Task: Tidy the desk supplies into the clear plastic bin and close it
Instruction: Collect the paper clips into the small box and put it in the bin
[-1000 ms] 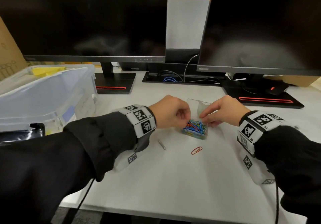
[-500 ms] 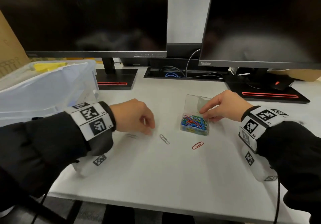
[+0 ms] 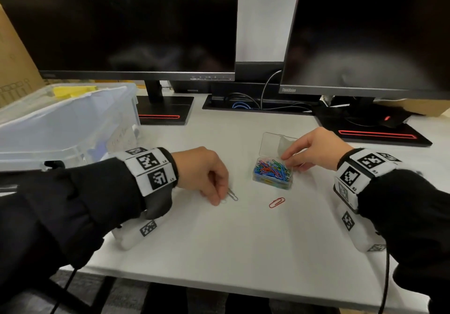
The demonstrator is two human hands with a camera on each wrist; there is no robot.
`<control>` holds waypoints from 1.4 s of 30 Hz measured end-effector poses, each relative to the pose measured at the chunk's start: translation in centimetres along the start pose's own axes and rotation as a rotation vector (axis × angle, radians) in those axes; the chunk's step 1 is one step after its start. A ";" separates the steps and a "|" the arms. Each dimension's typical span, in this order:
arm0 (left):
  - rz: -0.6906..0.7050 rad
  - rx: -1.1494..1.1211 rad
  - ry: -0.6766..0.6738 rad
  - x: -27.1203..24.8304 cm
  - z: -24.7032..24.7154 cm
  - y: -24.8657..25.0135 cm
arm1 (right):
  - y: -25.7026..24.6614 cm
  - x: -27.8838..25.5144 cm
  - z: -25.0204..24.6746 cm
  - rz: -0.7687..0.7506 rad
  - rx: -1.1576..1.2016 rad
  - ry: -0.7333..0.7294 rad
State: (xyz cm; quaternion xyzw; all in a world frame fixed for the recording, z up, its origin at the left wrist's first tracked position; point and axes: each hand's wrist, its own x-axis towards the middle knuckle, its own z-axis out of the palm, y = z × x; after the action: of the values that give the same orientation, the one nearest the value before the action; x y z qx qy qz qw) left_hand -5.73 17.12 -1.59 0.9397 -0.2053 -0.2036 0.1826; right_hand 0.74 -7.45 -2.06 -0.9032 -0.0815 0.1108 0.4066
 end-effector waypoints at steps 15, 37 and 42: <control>0.023 0.010 -0.059 2.9 0.5 1.7 | -0.1 -0.1 -0.1 -0.003 -0.014 -0.005; 0.128 0.019 0.490 5.5 0.1 5.5 | 0.0 0.1 -0.1 -0.001 -0.037 -0.005; 0.150 0.063 0.300 4.2 2.1 6.2 | 0.1 0.3 -0.1 -0.030 -0.035 -0.011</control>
State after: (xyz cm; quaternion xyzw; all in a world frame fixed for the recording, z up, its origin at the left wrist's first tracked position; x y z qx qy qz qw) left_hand -5.10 9.35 -2.02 0.9468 -0.2518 -0.0403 0.1965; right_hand 1.02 -7.50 -2.13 -0.9082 -0.0992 0.1080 0.3921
